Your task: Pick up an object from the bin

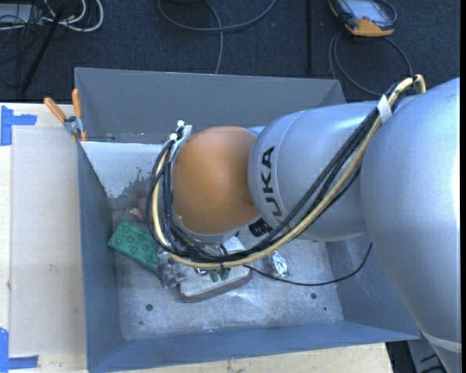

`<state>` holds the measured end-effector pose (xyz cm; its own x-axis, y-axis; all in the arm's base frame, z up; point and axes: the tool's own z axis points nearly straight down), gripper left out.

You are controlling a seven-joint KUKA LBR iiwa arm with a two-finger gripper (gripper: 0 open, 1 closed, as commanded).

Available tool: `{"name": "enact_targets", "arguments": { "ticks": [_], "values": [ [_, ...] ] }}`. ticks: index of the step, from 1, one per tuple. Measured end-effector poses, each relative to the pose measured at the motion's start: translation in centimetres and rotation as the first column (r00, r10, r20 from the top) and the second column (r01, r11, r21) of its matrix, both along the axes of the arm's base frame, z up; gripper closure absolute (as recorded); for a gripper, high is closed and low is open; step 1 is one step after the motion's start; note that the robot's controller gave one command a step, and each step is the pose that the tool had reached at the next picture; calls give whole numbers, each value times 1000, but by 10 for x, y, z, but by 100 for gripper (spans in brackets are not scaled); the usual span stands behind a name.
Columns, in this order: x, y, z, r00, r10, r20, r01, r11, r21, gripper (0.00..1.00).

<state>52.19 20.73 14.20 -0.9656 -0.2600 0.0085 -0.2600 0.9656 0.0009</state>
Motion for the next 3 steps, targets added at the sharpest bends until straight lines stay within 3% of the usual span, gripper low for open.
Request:
{"name": "enact_targets", "arguments": {
  "ticks": [1,2,3],
  "values": [
    [2,-2,5,1000,-6,7,6,1000,1,0],
    [41,-21,-70,988,154,16,-154,988,4,0],
    [43,-20,-66,988,152,22,-152,988,5,100]
  ]
}}
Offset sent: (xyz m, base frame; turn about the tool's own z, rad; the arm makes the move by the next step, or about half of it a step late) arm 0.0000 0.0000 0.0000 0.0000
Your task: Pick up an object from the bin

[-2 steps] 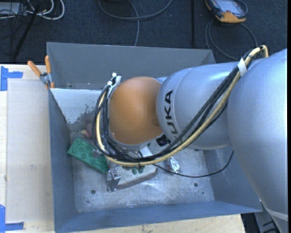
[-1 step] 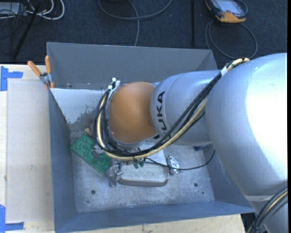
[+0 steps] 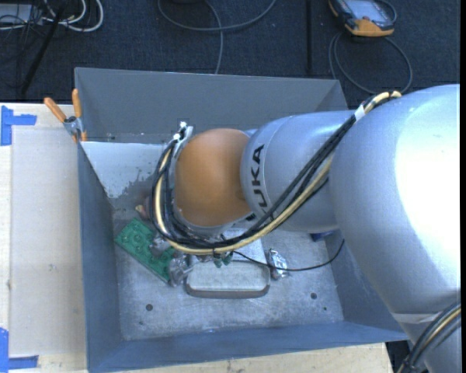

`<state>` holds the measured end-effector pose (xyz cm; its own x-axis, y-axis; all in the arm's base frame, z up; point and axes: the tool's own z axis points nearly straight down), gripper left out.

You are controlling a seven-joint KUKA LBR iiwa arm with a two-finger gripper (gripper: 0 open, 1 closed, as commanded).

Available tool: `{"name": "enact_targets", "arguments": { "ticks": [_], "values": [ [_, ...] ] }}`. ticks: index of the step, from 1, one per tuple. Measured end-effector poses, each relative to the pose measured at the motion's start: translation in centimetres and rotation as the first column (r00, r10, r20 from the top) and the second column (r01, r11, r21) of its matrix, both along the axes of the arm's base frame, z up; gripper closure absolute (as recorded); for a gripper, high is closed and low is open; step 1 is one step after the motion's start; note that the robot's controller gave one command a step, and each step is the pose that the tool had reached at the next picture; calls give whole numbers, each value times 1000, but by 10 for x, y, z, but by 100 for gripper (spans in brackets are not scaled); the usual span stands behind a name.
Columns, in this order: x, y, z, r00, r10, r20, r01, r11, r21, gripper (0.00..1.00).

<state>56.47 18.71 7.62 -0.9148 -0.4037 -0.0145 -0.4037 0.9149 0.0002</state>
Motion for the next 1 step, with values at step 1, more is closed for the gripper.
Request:
{"name": "enact_targets", "arguments": {
  "ticks": [1],
  "values": [
    [12,-23,158,994,112,-5,-112,994,-5,100]
  ]
}}
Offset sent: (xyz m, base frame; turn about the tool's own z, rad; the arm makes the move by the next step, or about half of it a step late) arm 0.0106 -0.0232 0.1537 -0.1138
